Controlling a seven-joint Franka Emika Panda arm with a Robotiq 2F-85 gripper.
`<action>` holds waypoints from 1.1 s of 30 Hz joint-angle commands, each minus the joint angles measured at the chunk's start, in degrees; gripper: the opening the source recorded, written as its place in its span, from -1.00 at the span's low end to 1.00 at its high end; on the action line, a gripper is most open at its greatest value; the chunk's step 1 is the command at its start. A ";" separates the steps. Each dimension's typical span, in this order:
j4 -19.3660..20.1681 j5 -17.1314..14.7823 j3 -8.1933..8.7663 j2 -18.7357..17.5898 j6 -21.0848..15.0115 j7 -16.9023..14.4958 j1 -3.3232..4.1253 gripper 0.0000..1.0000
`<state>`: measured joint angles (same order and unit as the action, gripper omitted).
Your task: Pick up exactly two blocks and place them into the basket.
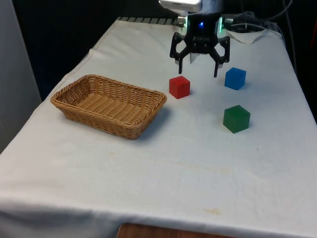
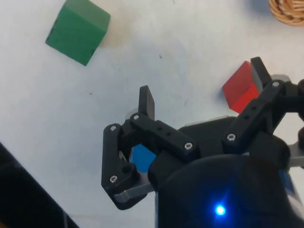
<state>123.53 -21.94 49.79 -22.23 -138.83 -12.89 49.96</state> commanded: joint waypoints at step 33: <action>13.41 0.23 -1.09 1.78 -16.56 1.43 -0.06 1.00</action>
<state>136.88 -21.94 48.30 -19.88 -154.87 -12.20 49.45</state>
